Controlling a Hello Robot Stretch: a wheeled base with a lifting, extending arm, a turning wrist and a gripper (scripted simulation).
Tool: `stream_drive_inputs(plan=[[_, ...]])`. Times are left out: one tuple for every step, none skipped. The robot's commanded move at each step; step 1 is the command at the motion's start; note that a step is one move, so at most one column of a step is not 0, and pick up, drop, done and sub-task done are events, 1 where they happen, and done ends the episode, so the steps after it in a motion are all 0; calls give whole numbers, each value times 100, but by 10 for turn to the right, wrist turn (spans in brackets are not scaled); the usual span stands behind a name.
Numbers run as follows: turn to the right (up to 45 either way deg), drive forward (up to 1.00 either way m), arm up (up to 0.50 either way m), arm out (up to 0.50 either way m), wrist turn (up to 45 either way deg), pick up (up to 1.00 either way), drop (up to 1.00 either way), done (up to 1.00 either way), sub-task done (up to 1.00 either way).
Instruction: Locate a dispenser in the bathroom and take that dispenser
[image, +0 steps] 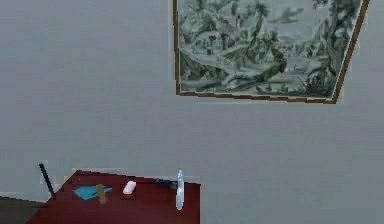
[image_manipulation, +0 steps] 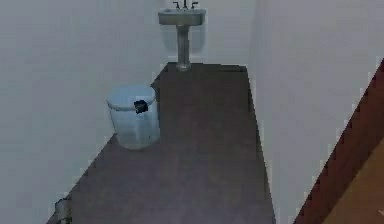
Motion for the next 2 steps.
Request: stream_drive_inputs(plan=[[-450, 0, 0, 0, 0, 0, 0, 0, 0], [-420, 0, 0, 0, 0, 0, 0, 0, 0]])
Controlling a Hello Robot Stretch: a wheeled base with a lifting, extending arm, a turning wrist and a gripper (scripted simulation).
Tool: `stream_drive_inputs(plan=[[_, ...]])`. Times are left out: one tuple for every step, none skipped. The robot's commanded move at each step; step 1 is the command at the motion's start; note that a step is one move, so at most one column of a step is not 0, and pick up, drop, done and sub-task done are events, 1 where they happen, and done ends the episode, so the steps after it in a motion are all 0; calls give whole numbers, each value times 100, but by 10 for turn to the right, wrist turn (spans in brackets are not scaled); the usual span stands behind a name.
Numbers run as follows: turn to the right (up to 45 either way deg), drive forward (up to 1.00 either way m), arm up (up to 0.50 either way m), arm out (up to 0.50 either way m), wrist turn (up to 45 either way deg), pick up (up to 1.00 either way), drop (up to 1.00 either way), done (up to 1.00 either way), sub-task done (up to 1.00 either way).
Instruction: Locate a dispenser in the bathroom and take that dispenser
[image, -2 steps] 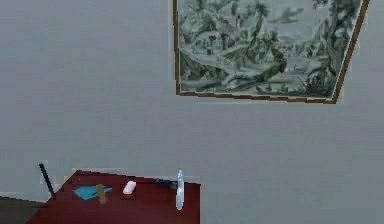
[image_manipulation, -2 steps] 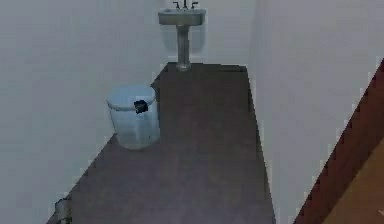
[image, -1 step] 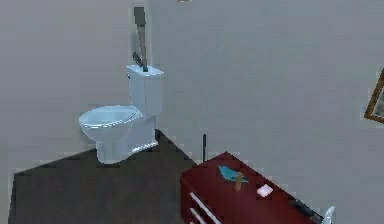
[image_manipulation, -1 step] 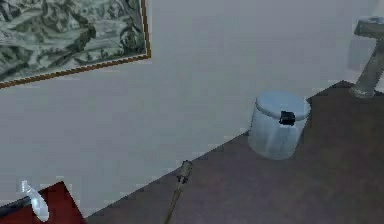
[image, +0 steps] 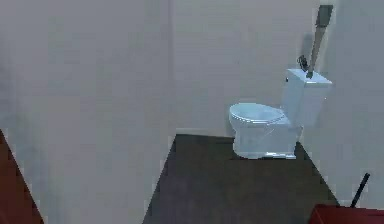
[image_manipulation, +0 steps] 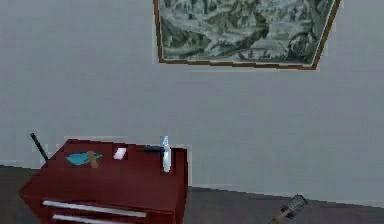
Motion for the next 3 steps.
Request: stream_drive_inputs(plan=[[450, 0, 0, 0, 0, 0, 0, 0, 0], [450, 0, 0, 0, 0, 0, 0, 0, 0], [300, 0, 0, 0, 0, 0, 0, 0, 0]])
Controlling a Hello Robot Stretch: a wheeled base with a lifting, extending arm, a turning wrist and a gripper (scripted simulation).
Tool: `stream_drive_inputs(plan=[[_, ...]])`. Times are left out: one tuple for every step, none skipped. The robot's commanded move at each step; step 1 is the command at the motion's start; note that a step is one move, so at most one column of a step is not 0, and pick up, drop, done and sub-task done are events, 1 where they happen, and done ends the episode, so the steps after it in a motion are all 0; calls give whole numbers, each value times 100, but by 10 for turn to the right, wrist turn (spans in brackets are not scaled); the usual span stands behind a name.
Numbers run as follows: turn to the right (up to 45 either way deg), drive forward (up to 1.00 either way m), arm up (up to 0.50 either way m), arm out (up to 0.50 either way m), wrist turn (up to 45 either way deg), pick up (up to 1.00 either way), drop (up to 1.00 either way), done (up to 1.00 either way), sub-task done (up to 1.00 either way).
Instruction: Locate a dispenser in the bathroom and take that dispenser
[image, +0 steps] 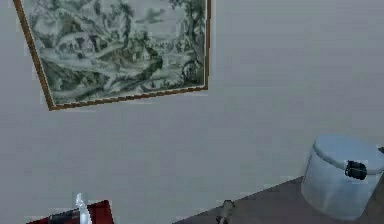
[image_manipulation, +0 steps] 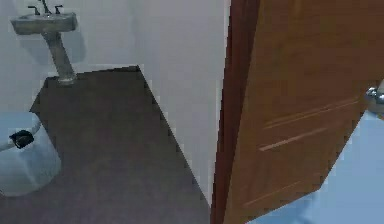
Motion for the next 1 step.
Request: stream_drive_inputs(plan=[[0, 45, 0, 0, 0, 0, 0, 0, 0]])
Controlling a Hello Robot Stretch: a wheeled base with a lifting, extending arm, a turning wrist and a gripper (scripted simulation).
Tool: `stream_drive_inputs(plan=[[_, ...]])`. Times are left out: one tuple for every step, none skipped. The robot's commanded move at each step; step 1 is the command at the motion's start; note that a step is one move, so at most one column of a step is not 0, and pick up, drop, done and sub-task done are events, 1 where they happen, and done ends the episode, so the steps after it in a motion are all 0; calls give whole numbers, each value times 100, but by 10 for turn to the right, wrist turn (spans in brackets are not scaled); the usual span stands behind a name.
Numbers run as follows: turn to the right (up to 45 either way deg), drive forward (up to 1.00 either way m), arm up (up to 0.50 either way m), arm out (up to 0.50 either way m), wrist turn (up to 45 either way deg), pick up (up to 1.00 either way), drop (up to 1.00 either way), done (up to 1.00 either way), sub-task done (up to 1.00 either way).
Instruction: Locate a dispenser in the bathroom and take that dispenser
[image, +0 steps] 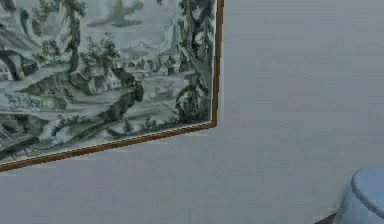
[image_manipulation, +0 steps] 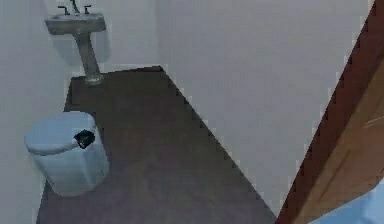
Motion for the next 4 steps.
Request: stream_drive_inputs(plan=[[-450, 0, 0, 0, 0, 0, 0, 0, 0], [-450, 0, 0, 0, 0, 0, 0, 0, 0], [-450, 0, 0, 0, 0, 0, 0, 0, 0], [-120, 0, 0, 0, 0, 0, 0, 0, 0]])
